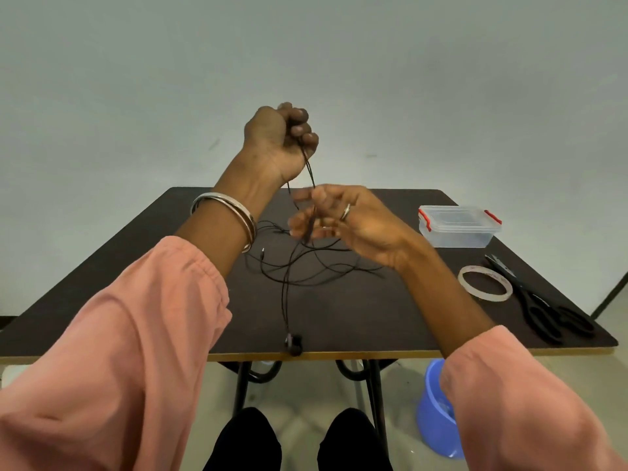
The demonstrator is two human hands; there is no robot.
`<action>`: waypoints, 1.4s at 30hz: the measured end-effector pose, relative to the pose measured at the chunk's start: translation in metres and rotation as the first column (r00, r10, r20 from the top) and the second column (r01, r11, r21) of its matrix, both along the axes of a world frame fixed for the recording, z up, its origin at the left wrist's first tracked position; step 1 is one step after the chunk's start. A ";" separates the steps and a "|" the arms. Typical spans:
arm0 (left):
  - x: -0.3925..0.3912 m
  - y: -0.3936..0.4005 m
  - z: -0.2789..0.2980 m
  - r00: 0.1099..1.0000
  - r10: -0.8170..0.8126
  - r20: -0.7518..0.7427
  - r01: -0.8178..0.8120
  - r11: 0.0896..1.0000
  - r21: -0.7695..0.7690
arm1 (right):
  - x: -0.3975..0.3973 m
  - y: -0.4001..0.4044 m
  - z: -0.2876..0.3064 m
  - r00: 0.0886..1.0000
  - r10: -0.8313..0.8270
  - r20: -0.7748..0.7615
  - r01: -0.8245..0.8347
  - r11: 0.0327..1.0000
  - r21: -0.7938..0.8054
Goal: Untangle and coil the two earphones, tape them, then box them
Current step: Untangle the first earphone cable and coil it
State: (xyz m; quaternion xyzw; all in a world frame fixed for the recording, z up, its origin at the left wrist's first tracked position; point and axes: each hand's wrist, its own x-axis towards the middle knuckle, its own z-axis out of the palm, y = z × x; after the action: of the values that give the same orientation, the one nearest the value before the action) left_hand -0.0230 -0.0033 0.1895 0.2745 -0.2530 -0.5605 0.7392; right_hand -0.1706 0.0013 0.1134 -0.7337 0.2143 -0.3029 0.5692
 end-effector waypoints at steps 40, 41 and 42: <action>0.012 0.027 -0.095 0.298 0.261 0.918 -0.638 0.770 -0.012 | -0.009 -0.028 -0.021 0.880 -0.474 -0.026 0.466 0.873 -0.146; 0.013 0.027 -0.097 0.115 0.341 0.933 -0.644 0.741 -0.192 | -0.010 -0.029 -0.018 0.882 -0.470 -0.024 0.460 0.872 -0.168; 0.012 0.028 -0.097 0.017 0.407 0.913 -0.576 0.751 -0.324 | -0.012 -0.029 -0.014 0.892 -0.452 -0.025 0.439 0.876 -0.201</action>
State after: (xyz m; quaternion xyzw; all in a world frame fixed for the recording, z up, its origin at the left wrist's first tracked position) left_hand -0.0111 0.0250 0.0922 0.6751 -0.4965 0.0080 0.5456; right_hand -0.1824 -0.0277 0.0991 -0.7259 0.3675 -0.4185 0.4036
